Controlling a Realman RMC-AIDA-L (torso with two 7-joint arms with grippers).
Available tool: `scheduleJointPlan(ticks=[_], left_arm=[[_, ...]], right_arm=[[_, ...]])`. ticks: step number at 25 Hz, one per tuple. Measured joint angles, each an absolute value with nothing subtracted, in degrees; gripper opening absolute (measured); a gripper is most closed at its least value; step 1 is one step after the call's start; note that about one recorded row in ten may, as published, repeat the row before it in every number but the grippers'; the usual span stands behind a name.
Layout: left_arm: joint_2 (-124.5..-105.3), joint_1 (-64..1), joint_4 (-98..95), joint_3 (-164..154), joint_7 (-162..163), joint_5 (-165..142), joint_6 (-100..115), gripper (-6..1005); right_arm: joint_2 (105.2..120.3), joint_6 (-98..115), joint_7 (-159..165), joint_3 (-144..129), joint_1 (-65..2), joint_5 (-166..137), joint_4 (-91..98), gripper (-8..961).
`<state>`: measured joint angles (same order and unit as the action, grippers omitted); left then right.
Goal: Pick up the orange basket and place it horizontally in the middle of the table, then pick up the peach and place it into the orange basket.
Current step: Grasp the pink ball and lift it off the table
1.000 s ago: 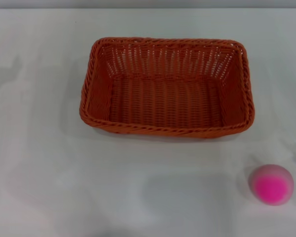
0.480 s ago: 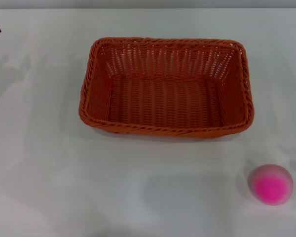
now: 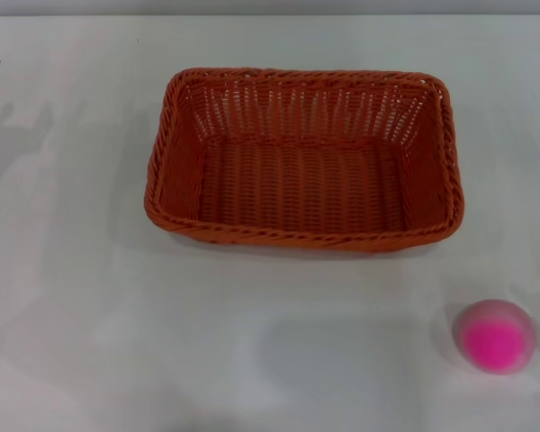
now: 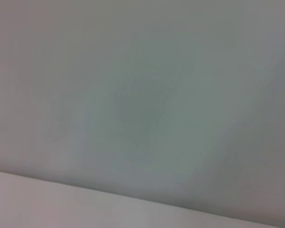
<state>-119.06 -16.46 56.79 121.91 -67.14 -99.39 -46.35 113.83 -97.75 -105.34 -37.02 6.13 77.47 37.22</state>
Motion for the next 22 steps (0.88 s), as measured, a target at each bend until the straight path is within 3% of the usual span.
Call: scheduleJointPlan(ticks=[7, 22], left_arm=[[-119.07, -16.32, 57.18, 122.00, -68.12, -99.37, -46.96, 594], [-119.05, -15.63, 58.55, 122.91, -67.90, -99.30, -47.69, 595]], right_arm=[[115.18, -96.88, -103.59, -37.63, 4.69, 74.28, 36.69, 849], [115.30, -96.08, -103.07, -39.02, 2.11, 72.78, 33.95, 846]])
